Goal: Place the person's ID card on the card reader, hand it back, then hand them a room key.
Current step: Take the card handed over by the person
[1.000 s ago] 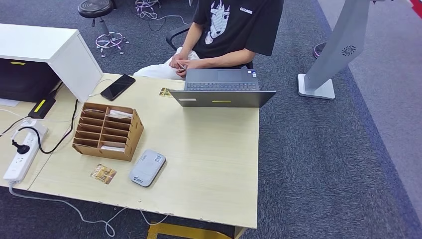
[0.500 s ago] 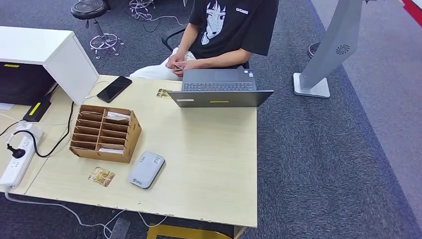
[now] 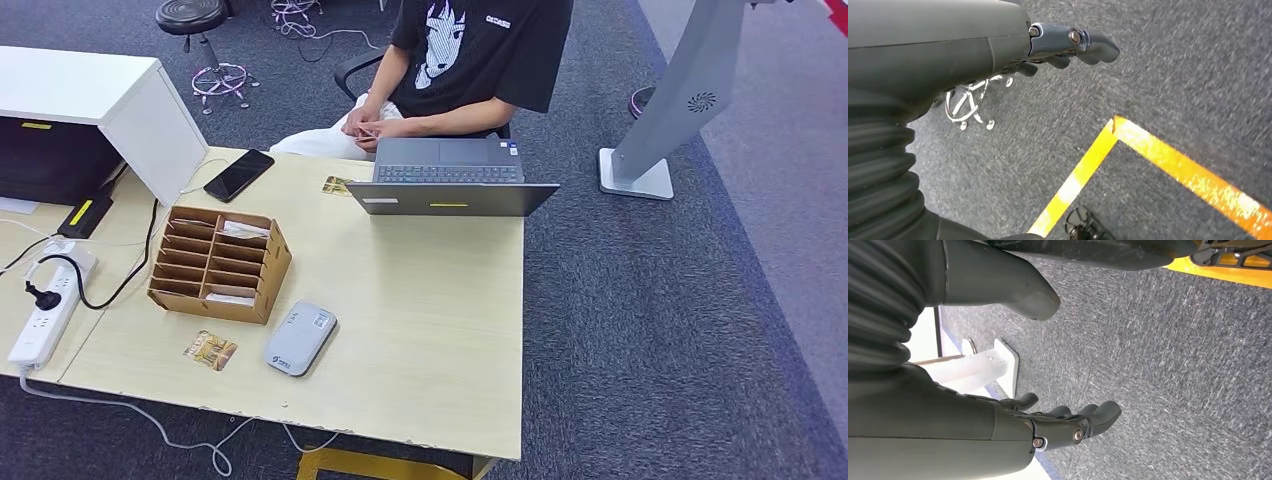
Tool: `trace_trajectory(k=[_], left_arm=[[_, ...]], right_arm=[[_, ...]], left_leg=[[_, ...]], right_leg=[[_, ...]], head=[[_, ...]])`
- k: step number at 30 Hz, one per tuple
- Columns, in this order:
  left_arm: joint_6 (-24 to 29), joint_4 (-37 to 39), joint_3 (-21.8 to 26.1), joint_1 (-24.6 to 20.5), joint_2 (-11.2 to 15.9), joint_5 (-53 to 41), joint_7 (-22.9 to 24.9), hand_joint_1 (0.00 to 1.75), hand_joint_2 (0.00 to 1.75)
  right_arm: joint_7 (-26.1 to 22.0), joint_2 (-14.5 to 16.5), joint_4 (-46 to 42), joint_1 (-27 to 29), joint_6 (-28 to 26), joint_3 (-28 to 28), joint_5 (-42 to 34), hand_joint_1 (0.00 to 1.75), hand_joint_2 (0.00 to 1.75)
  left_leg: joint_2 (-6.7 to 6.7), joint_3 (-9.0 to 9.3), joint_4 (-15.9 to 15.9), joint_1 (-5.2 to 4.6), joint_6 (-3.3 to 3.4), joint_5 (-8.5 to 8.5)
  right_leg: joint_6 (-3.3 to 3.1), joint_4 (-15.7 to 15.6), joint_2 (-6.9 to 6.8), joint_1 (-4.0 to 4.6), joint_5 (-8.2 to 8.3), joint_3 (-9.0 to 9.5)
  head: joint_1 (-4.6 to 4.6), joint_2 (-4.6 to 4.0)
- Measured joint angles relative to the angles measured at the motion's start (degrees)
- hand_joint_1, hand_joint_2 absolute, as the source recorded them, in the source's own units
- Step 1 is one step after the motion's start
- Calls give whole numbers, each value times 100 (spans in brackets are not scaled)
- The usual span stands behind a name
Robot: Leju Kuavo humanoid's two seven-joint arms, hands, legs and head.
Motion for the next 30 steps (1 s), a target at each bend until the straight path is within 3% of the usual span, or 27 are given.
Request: trace_trajectory(k=[16, 20, 22, 26, 30], left_arm=[[2, 0, 57, -1, -85, -46, -11, 0, 175], [42, -1, 115, -3, -87, -32, -252, 0, 175], [152, -8, 175, -6, -87, 76, -644, 0, 175], [450, -194, 480, -40, -135, 648, -2040, 0, 175], [304, -1209, 761, -5, -352, 1149, -3173, 0, 175]], right_arm=[[5, -6, 0, 0, -3, 0, -8, 0, 175], [-4, -12, 0, 0, -14, 0, -92, 0, 175], [-35, -16, 0, 1, -38, 0, -156, 0, 175], [-107, -17, 0, 5, -112, -2, -287, 0, 175], [-157, -17, 0, 10, -156, -2, -322, 0, 175]], left_leg=[[0, 1, 0, 0, 1, 1], [0, 2, 0, 0, 1, 1], [0, 2, 0, 0, 1, 1], [0, 3, 0, 0, 1, 1], [0, 3, 0, 1, 1, 1]], right_leg=[[0, 0, 0, 0, 0, 2], [0, 0, 0, 0, 0, 2], [0, 0, 0, 0, 0, 2], [0, 0, 0, 0, 0, 2], [0, 0, 1, 0, 0, 2]], head=[[1, 0], [1, 0], [1, 0], [1, 0], [2, -1]])
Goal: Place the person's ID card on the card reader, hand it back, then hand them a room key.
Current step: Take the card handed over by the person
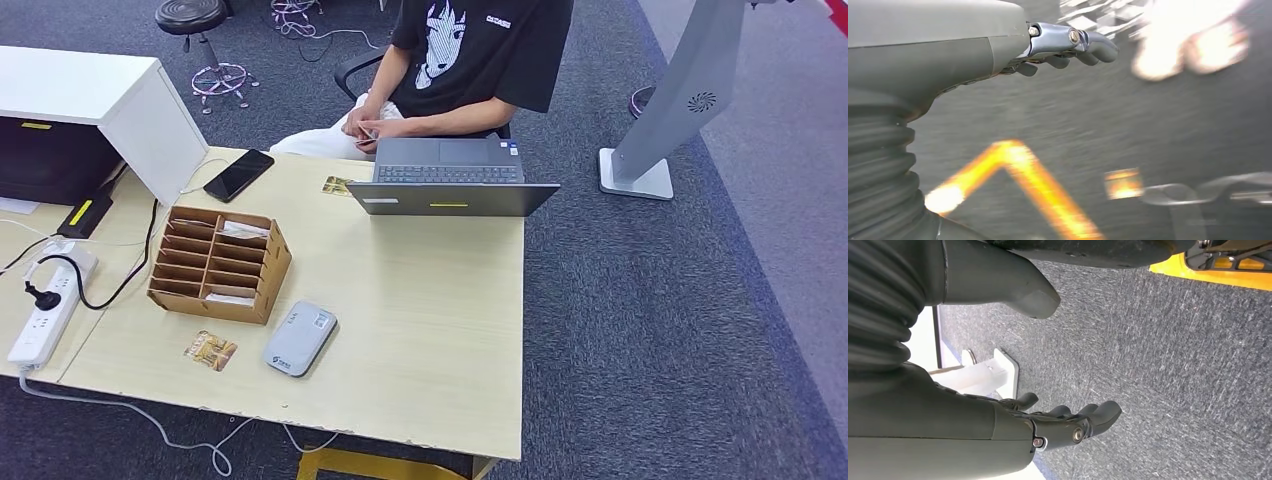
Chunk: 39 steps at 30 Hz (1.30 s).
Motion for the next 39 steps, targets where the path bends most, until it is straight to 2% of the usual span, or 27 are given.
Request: trace_trajectory(k=[3, 7, 11, 16, 28, 39], left_arm=[[6, -1124, -68, 143, -204, 439, -392, 0, 175], [246, -2503, -626, 500, -317, 1128, -483, 0, 175], [283, -3572, -1096, 741, -331, 1210, -501, 0, 175], [284, -4165, -1348, 830, -332, 1226, -501, 0, 175], [284, -5006, -1658, 992, -325, 1324, -501, 0, 175], [284, -6937, -2574, 1547, -342, 1207, -503, 0, 175]], right_arm=[[-64, 0, 0, 1, -37, 2, -57, 0, 175], [-91, 0, 2, 6, -43, 4, -84, 0, 175], [-93, 0, 2, 0, -43, 8, -86, 0, 175], [-93, 0, 2, 1, -43, 8, -86, 0, 175], [-94, 0, 2, 1, -41, 13, -91, 0, 175], [-143, 0, 2, 1, 56, 83, -176, 0, 175]], left_leg=[[1, 1, 0, 1, -1, -1], [-2, 1, 0, 5, -2, -1], [-14, -2, 0, 5, -2, -1], [-11, 0, 0, 5, -1, 1], [-11, -1, 0, 5, -1, 1], [-10, 0, 1, 5, 0, 1]], right_leg=[[0, 1, 2, 1, 0, 1], [-2, 0, 0, 5, -1, -1], [-3, 0, -12, 5, -3, 3], [-3, 0, -10, 5, -2, 5], [-3, 0, -10, 6, -2, 4], [-3, -1, -10, 5, -2, 2]], head=[[-1, 1], [-2, 1], [-1, 1], [0, 1], [0, 1], [0, 1]])
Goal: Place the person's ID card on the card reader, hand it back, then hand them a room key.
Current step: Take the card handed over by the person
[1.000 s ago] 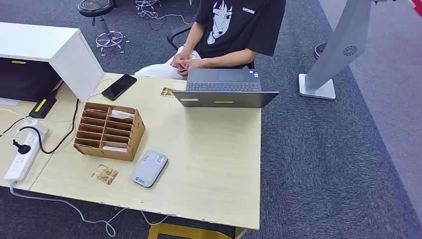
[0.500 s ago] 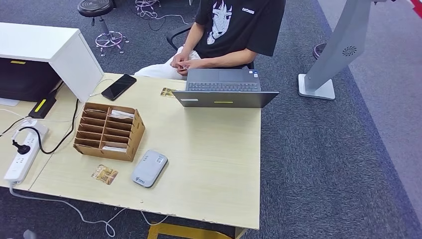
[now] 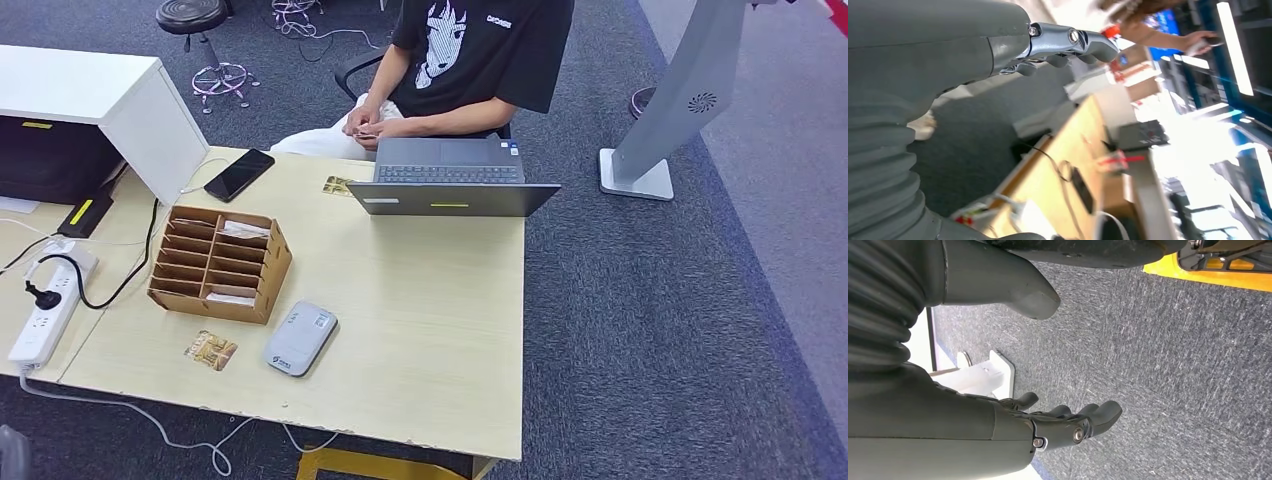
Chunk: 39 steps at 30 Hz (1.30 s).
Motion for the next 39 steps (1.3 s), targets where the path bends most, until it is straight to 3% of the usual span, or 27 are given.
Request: trace_trajectory(k=[8, 16, 25, 30, 34, 39], left_arm=[[0, -1511, -944, 201, -38, -561, -7, 0, 175], [0, -1965, -1238, 267, -57, -651, -7, 0, 175], [0, -2480, -1702, 102, 111, -1980, -7, 0, 175], [-3, -1878, -1920, -477, 558, -3684, 73, 0, 175], [-14, -671, -1855, -1500, 891, -5527, 88, 0, 175], [-15, 575, -1625, -2587, 1189, -6472, 335, 0, 175]], right_arm=[[6, 0, 0, -4, 30, 87, 21, 0, 175], [1, 0, 0, -5, 36, 122, 21, 0, 175], [-5, -15, 0, -24, 212, 247, 36, 0, 175], [-19, -49, 0, -59, 372, 386, 128, 0, 175], [7, -67, 0, -113, 485, 496, 137, 0, 175], [7, -95, 0, -122, 511, 581, 126, 0, 175]], left_leg=[[0, 1, 0, -1, 0, 0], [0, 0, 0, 0, 0, 0], [0, 3, 1, -1, 0, 0], [-7, 9, 2, 0, -8, 10], [-19, 5, 1, 2, -18, 27], [-12, 2, 1, 3, -19, 36]], right_leg=[[0, 0, 0, 0, 1, 2], [0, 1, 0, 1, 0, 2], [0, 0, 0, 0, 1, 2], [-2, 0, -5, 1, 3, -4], [-15, 6, -13, 2, 16, 5], [-15, 9, -5, 3, 25, -2]], head=[[3, 0], [3, -1], [4, 0], [3, -1], [5, 0], [4, 0]])
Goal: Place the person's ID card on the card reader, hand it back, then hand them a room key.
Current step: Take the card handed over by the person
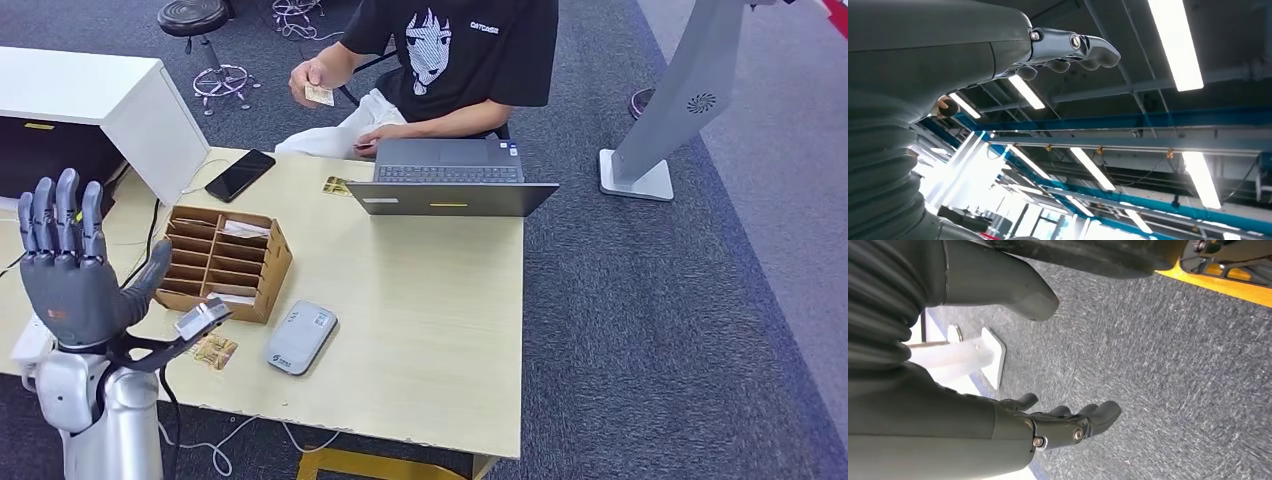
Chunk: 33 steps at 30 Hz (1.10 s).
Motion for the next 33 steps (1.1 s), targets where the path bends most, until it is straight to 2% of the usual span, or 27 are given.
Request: trace_trajectory(k=[2, 4, 8, 10, 15, 22, 25, 29, 33], left_arm=[[1, 427, 22, -372, 171, -521, 430, 0, 175], [3, 863, 3, -697, 375, -985, 1084, 0, 175], [4, 2185, -462, -1407, 1018, -1727, 3183, 0, 175], [7, 2825, -828, -1725, 1331, -1773, 3811, 0, 175], [15, 3724, -1377, -2130, 1745, -1776, 4035, 0, 175], [17, 4154, -1745, -2310, 1923, -1774, 4225, 0, 175], [20, 4094, -2020, -2317, 1957, -1776, 4312, 0, 175], [23, 3635, -2363, -2162, 1980, -1777, 4326, 0, 175], [24, 3153, -2474, -1958, 1992, -1772, 4283, 0, 175]], right_arm=[[-11, -10, -1, -7, 6, 21, -11, 0, 175], [-25, -18, -2, -15, 8, 28, -30, 0, 175], [-29, -25, -2, -32, -7, 29, -100, 0, 175], [-18, -25, -2, -44, -11, 29, -121, 0, 175], [-11, -25, -4, -55, -12, 29, -120, 0, 175], [-38, -25, -7, -57, -52, 29, -168, 0, 175], [-70, -25, -12, -56, -97, 29, -224, 0, 175], [-98, -25, -14, -54, -107, 29, -234, 0, 175], [-114, -25, -15, -52, -111, 29, -234, 0, 175]], left_leg=[[0, -1, 0, 0, -1, 1], [6, -1, 0, 0, -2, 1], [14, -2, 1, 1, -4, 3], [15, -3, 1, 2, -5, 4], [27, -6, 1, 2, -5, 4], [25, -12, 1, 0, -4, 3], [26, -12, 1, 0, -4, 3], [26, -14, 1, 0, -5, 3], [26, -16, 1, 0, -5, 3]], right_leg=[[0, 0, -1, 0, 0, -1], [-1, 1, 5, 0, 2, -6], [-3, 4, 12, 1, 6, -15], [-5, 8, 15, 1, 7, -15], [-6, 9, 26, 0, 7, -17], [-6, 7, 25, 0, 7, -24], [-6, 8, 25, 0, 8, -24], [-6, 8, 25, 0, 9, -24], [-7, 8, 25, 0, 8, -26]], head=[[1, 0], [1, 0], [-1, 0], [-1, 0], [0, 0], [1, 0], [0, 0], [1, 0], [2, 0]])
